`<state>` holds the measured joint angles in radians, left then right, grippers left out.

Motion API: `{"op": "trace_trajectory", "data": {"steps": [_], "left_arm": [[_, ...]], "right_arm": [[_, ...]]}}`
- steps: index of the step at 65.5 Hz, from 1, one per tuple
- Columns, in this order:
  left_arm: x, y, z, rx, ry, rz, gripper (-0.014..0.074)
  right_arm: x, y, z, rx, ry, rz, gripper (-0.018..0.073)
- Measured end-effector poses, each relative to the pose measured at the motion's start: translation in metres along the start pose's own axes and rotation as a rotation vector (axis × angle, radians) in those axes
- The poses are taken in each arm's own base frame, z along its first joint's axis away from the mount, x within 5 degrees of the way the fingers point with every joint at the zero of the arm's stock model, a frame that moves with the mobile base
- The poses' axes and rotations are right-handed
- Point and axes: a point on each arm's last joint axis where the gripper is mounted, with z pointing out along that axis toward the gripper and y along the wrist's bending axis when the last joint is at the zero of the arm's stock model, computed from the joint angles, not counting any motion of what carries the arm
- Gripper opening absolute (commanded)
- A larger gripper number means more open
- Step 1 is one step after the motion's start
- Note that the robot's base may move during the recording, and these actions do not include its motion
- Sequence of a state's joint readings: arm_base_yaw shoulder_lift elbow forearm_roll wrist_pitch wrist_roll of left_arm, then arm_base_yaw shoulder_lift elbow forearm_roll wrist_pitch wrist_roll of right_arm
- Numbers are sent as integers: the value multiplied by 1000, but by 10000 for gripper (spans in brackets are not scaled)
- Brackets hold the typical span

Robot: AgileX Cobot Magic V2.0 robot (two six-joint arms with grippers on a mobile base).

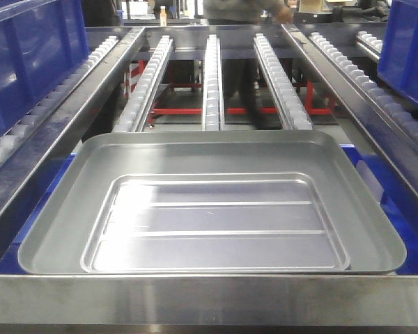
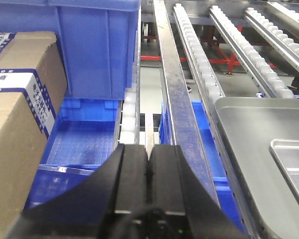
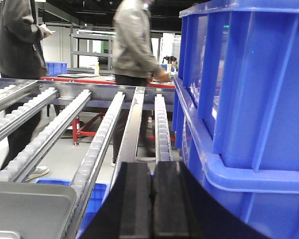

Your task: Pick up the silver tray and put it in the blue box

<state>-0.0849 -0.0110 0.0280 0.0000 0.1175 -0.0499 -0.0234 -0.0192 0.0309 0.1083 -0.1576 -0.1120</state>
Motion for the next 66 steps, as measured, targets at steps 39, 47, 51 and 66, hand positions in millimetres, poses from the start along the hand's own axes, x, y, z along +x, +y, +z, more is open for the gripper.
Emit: {"op": "trace_trajectory", "data": {"steps": [39, 47, 51, 66], "left_arm": [[0, 0, 0, 0, 0, 0, -94], [0, 0, 0, 0, 0, 0, -94], [-2, 0, 0, 4, -21, -26, -94], [-24, -1, -3, 13, -204, -64, -94]], "right_arm": [[0, 0, 0, 0, 0, 0, 48], [0, 0, 0, 0, 0, 0, 48], [0, 0, 0, 0, 0, 0, 48], [-2, 0, 0, -2, 9, 0, 48]]}}
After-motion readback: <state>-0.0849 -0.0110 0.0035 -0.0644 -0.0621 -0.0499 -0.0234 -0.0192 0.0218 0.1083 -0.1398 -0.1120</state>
